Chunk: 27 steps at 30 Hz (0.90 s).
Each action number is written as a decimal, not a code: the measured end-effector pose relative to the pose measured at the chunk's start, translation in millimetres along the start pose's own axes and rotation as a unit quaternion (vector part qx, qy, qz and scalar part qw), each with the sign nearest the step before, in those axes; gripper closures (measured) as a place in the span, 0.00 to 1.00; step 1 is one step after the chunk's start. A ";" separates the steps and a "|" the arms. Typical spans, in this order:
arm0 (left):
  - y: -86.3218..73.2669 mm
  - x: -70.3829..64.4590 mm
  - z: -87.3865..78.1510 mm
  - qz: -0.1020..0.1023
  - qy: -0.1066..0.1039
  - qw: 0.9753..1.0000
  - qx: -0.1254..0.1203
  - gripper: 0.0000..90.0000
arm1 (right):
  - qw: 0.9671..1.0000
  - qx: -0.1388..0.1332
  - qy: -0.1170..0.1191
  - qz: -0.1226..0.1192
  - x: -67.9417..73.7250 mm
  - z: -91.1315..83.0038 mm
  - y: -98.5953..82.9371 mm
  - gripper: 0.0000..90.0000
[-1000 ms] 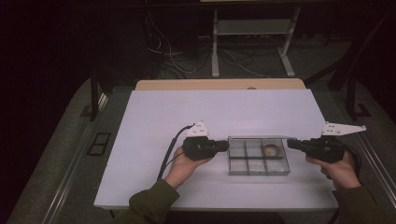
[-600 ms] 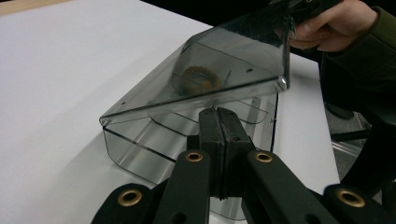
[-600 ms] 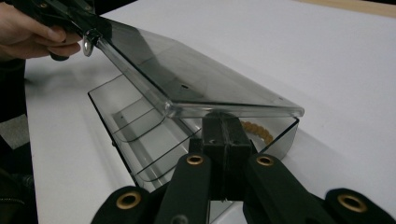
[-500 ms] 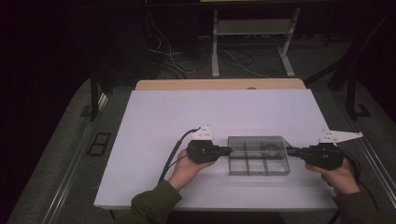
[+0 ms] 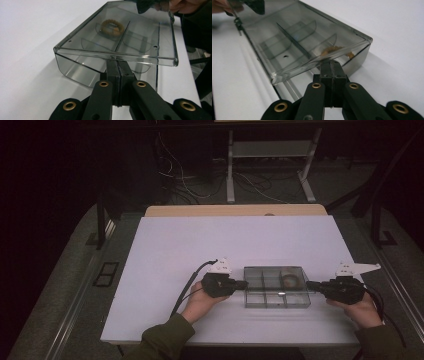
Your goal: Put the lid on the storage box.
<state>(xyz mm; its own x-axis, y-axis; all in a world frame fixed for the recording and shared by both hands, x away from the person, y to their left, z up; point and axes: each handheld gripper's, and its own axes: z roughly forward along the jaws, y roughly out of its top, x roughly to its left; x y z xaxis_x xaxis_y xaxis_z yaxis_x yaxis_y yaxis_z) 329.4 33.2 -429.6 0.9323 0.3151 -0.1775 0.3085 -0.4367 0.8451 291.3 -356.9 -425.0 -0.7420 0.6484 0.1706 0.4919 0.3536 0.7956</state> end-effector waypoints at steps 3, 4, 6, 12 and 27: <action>-1.1 -0.4 2.5 0.005 0.003 1.000 0.010 0.99 | 1.000 0.009 -0.003 -0.001 -1.9 2.5 -2.1 0.99; -1.4 -0.7 2.8 0.002 0.004 1.000 0.007 0.99 | 1.000 0.011 -0.003 -0.002 -2.3 3.2 -2.5 0.99; -2.0 0.2 3.2 0.002 0.005 1.000 0.008 0.99 | 1.000 0.013 -0.005 -0.002 -2.6 3.7 -2.9 0.99; -4.2 3.0 3.7 0.003 0.009 1.000 0.017 0.99 | 1.000 0.019 -0.005 0.001 -4.4 4.9 -4.7 0.99; -7.2 5.5 4.8 0.010 0.026 0.999 0.038 0.98 | 0.999 0.030 -0.010 0.009 -7.3 7.3 -7.6 0.99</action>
<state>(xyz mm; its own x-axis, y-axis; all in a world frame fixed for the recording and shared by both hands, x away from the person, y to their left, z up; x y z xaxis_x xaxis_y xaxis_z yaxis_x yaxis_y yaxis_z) 333.2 34.0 -439.1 0.9280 0.3483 -0.1327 0.3053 -0.5061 0.8066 296.4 -359.5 -436.5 -0.7238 0.6681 0.1724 0.5321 0.3814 0.7559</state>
